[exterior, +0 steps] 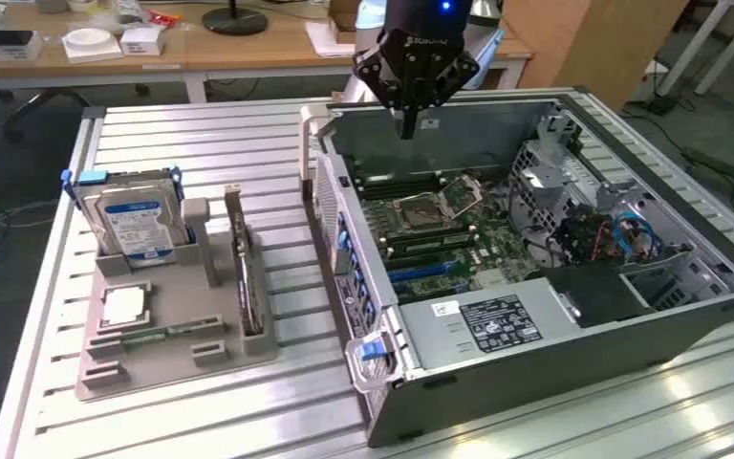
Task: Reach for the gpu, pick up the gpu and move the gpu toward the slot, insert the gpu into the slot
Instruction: 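Reach for the gpu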
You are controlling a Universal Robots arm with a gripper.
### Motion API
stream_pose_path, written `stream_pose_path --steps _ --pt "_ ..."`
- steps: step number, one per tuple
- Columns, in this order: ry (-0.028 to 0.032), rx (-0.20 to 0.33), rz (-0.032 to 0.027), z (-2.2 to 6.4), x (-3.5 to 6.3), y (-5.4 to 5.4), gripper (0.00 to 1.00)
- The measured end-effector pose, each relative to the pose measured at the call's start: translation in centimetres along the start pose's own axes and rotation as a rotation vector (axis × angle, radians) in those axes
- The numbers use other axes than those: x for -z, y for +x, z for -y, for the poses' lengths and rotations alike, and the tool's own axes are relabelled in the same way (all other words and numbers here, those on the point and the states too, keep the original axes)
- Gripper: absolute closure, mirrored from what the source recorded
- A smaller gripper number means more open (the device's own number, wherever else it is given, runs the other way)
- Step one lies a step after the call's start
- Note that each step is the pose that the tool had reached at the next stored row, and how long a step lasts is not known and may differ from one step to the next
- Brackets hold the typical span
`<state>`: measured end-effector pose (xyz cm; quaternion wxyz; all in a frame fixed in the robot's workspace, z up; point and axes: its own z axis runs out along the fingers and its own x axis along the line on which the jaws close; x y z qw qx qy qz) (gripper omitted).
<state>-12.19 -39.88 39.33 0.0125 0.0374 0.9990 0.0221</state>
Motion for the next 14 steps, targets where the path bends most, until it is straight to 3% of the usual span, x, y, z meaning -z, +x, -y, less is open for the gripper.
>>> stream_pose_path --steps 14 --pt "0.0001 0.000 0.0000 0.04 0.01 0.38 0.90"
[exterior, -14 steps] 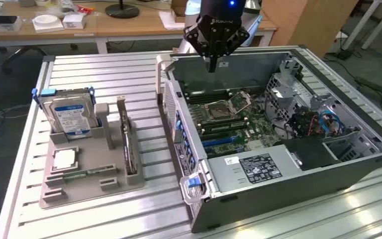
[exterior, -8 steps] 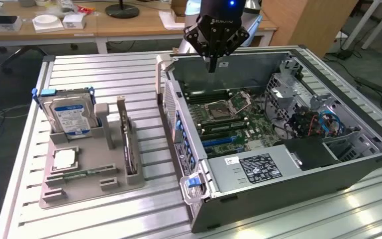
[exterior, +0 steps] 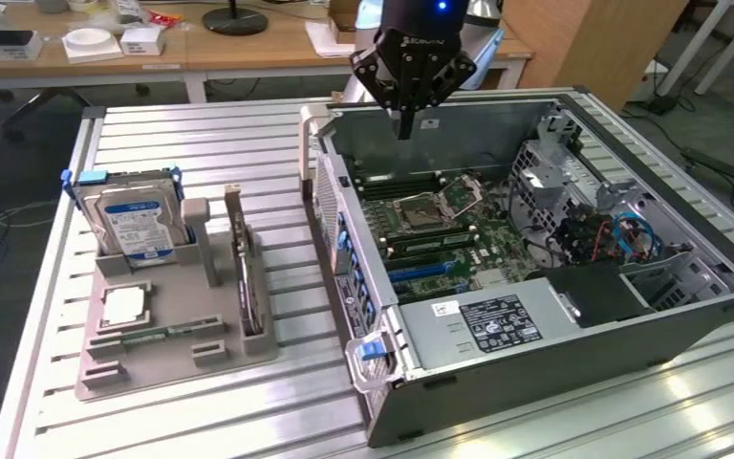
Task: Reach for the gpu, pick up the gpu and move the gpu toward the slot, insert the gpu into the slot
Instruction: 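Reach for the gpu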
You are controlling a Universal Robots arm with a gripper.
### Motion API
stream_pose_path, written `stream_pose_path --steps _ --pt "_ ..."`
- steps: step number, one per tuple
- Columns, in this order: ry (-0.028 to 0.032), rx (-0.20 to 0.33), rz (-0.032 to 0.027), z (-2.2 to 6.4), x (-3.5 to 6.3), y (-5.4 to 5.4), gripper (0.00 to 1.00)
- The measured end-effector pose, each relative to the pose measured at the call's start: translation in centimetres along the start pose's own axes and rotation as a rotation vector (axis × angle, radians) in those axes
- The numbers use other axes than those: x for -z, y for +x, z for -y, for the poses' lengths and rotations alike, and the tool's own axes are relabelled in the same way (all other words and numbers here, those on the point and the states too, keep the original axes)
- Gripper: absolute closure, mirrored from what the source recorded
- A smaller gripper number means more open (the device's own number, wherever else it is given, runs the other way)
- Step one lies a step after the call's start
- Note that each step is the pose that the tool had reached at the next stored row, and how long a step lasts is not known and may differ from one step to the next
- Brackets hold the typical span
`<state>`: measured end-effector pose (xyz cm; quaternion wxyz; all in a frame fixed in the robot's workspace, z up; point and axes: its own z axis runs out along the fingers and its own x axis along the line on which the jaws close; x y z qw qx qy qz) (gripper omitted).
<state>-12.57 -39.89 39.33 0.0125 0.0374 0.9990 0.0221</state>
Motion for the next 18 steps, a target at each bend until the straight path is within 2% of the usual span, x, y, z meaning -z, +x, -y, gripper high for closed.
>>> stream_pose_path --steps 18 --pt "0.0002 0.000 0.0000 0.14 0.04 1.5 0.90"
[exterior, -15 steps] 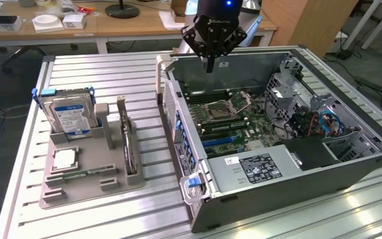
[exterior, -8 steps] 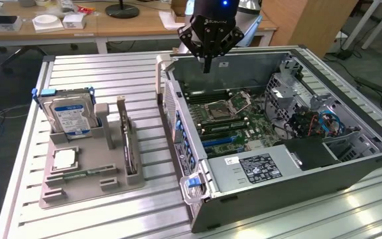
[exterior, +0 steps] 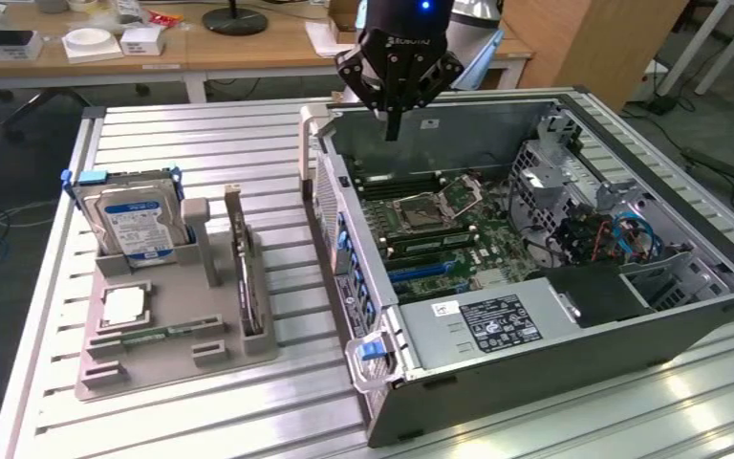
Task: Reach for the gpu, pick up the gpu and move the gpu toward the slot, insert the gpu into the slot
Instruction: 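Reach for the gpu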
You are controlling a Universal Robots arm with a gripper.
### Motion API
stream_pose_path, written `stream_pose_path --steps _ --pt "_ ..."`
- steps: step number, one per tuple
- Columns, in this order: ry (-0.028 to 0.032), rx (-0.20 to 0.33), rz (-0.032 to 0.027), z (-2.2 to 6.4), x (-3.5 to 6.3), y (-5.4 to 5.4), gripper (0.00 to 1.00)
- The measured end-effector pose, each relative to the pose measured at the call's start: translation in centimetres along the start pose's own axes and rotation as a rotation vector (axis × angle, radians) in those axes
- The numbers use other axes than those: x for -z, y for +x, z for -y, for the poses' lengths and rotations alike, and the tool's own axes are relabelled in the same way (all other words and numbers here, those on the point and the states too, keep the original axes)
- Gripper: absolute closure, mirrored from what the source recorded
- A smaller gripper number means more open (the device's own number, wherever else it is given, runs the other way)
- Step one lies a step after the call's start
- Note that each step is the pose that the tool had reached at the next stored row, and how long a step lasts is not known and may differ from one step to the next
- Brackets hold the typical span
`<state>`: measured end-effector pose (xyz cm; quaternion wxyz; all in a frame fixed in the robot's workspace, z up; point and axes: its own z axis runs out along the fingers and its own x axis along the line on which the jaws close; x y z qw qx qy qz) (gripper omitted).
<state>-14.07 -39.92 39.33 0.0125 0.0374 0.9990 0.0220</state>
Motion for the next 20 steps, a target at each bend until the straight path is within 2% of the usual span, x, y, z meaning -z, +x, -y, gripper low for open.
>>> stream_pose_path --steps 20 --pt "-0.0001 0.000 0.0001 0.13 0.04 1.8 0.90"
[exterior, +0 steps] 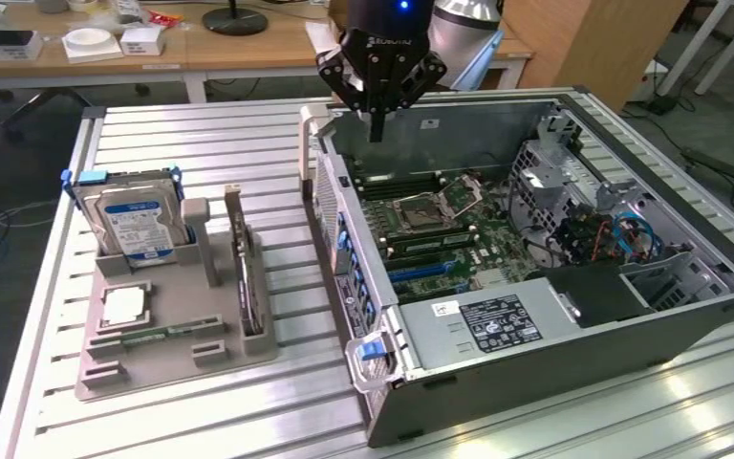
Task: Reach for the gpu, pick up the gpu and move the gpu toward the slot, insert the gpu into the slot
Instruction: 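Reach for the gpu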
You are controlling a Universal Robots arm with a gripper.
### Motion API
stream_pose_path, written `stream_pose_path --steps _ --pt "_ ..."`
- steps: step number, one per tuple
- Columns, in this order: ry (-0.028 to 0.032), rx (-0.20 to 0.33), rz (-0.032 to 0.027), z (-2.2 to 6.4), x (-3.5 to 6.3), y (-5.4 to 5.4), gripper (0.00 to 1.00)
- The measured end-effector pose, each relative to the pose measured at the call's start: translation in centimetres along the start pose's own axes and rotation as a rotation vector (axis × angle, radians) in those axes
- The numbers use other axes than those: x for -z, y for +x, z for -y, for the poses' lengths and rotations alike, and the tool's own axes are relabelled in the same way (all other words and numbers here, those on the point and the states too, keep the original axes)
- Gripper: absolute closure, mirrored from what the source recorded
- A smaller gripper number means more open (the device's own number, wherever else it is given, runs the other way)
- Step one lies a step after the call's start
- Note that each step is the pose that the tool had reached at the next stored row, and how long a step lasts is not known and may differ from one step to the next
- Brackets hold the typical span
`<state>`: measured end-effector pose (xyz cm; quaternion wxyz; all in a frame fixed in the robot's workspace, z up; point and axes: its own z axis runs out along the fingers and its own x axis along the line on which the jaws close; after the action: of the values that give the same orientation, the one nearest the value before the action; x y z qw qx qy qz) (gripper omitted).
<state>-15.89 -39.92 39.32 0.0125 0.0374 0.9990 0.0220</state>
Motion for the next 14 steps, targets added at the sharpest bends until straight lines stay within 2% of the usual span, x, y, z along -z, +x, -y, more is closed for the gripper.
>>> stream_pose_path --steps 14 --pt "0.0001 0.000 0.0000 0.10 0.04 1.3 0.90"
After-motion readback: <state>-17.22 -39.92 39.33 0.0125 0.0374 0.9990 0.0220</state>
